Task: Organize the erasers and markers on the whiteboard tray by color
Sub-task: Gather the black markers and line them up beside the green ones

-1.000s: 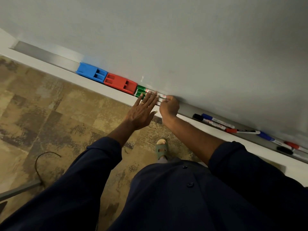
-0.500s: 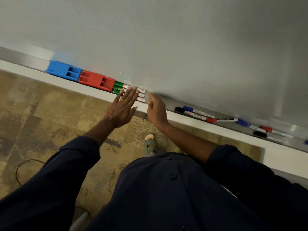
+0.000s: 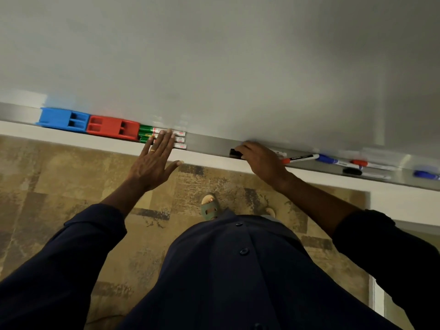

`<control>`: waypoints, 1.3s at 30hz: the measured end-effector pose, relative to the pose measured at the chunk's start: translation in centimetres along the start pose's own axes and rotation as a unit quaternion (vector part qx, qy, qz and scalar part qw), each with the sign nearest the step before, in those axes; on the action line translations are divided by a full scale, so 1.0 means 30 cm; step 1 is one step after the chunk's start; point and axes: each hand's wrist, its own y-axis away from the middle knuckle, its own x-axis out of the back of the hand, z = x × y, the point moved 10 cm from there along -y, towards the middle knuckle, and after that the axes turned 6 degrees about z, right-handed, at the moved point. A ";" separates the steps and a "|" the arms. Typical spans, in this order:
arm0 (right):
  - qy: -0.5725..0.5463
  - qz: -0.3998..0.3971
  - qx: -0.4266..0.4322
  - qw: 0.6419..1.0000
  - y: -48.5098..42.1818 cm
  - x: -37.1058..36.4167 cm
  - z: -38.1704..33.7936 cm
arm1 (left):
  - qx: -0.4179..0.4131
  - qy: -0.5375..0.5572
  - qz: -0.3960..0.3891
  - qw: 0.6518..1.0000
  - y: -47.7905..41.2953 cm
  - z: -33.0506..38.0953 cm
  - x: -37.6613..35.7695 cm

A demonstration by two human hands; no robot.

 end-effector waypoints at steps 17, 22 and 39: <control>-0.285 0.190 -0.028 0.939 0.021 0.234 -0.238 | -0.030 0.221 0.120 0.967 -0.015 0.337 0.186; -0.330 0.257 -0.069 0.906 0.112 0.317 -0.170 | -0.023 0.372 0.155 0.915 -0.059 0.570 0.274; 0.072 0.049 -0.292 0.953 0.920 0.388 1.021 | 0.080 0.546 -0.012 0.834 -0.168 1.167 0.085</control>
